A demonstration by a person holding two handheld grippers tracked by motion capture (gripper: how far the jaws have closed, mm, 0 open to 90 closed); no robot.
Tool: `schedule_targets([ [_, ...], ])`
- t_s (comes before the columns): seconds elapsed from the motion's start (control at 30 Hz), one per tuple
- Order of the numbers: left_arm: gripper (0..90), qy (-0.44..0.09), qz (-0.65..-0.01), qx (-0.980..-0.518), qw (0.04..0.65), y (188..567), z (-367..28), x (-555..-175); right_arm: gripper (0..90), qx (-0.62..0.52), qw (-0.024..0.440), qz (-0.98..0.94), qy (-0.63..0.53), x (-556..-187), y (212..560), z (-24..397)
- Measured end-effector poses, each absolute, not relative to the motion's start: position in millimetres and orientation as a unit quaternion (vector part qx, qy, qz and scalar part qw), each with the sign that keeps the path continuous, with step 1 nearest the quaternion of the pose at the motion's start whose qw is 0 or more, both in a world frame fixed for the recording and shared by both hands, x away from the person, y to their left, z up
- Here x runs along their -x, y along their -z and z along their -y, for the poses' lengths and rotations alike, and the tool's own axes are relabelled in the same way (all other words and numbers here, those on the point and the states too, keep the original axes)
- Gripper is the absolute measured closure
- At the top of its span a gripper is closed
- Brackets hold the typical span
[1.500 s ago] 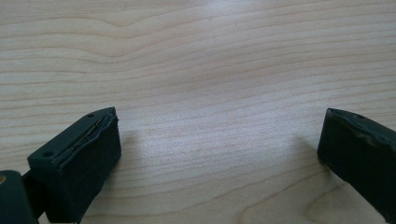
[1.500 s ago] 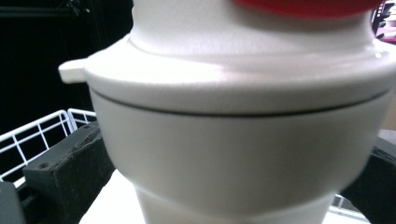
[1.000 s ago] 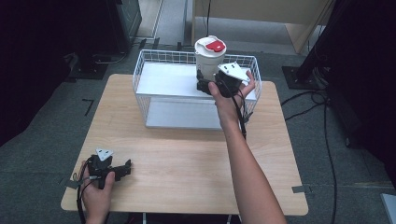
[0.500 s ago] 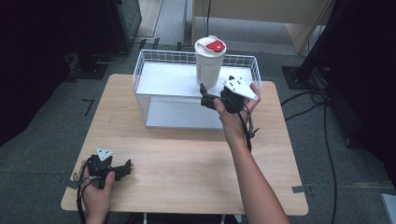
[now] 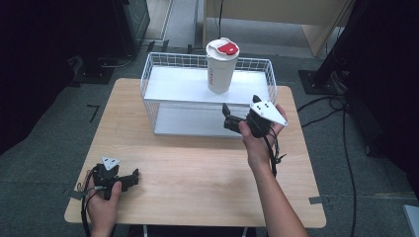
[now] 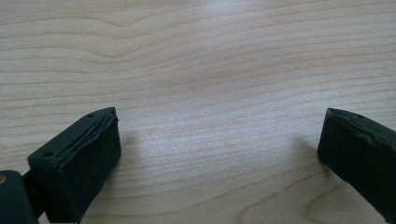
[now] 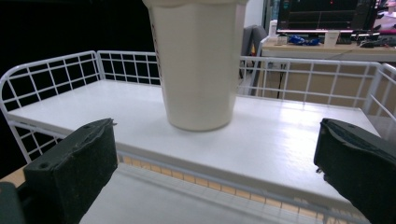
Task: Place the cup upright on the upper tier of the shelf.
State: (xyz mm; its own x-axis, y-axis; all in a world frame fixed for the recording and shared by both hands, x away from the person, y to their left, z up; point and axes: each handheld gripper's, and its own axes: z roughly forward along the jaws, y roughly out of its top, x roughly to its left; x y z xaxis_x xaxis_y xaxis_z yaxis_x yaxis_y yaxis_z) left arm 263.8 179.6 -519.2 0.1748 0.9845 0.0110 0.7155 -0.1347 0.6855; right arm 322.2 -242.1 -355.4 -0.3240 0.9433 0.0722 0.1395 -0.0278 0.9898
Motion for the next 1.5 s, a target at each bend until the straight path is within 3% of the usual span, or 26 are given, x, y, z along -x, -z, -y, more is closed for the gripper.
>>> schedule_targets([
  [1.5,0.0,-0.240,-0.595,-0.714,0.279,519,-180,-264,0.0,-0.521,0.366,-0.597,-0.488,-240,453,350],
])
